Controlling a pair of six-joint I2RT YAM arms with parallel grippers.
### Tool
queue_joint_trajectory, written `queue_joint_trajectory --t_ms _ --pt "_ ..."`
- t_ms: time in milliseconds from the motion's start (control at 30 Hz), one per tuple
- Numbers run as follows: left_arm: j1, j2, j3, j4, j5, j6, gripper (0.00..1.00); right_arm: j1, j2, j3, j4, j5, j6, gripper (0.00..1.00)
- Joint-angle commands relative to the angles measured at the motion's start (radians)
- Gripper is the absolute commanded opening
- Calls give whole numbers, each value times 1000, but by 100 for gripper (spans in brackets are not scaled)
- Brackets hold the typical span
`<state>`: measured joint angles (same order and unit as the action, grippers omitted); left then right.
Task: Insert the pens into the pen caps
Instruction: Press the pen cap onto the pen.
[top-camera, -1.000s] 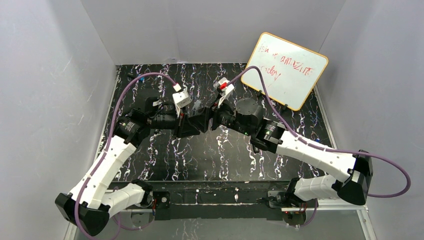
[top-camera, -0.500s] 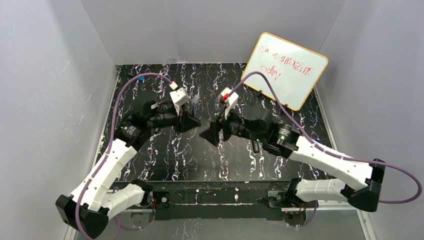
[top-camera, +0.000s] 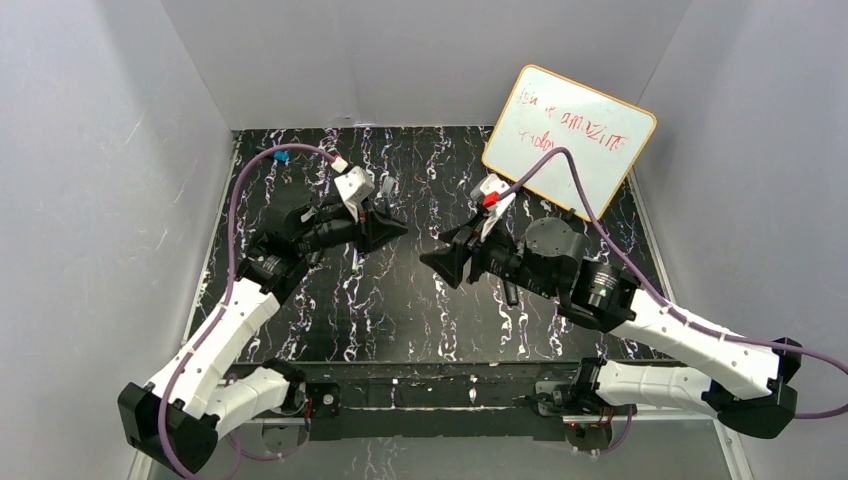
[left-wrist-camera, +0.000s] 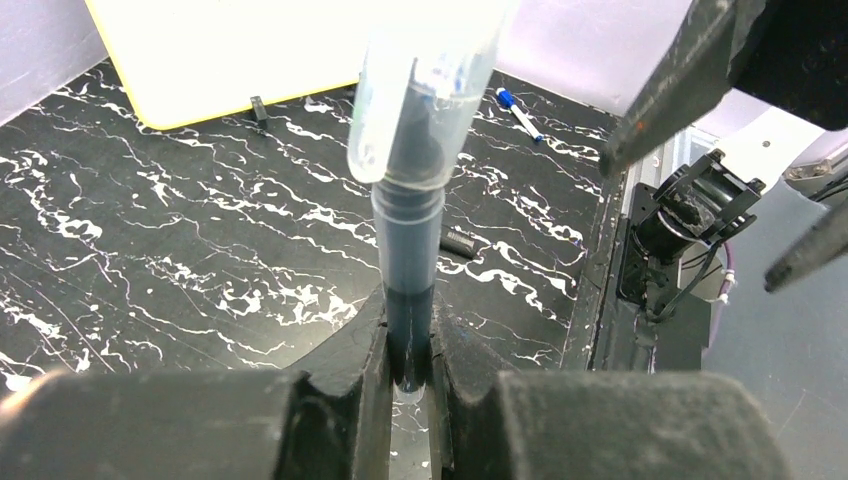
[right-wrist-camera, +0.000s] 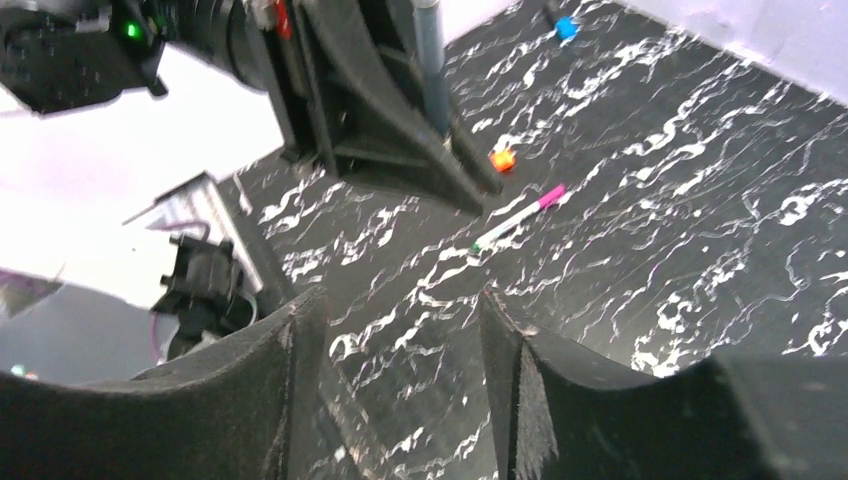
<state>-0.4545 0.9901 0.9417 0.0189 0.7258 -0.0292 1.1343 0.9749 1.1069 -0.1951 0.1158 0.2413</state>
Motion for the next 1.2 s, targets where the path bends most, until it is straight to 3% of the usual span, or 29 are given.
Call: queue_joint_trajectory --t_ms 0,200,600,1167 --pt "2 8 -16 74 48 -28 0 -4 -4 -23 268 124 -96 62" --pt "2 22 -31 60 87 -17 0 -41 88 12 335 -15 -119 52" --pt "2 19 -46 75 117 -35 0 -156 180 65 487 -276 -80 45" --pt "3 23 -52 85 141 -51 0 -243 273 127 594 -433 6 38"
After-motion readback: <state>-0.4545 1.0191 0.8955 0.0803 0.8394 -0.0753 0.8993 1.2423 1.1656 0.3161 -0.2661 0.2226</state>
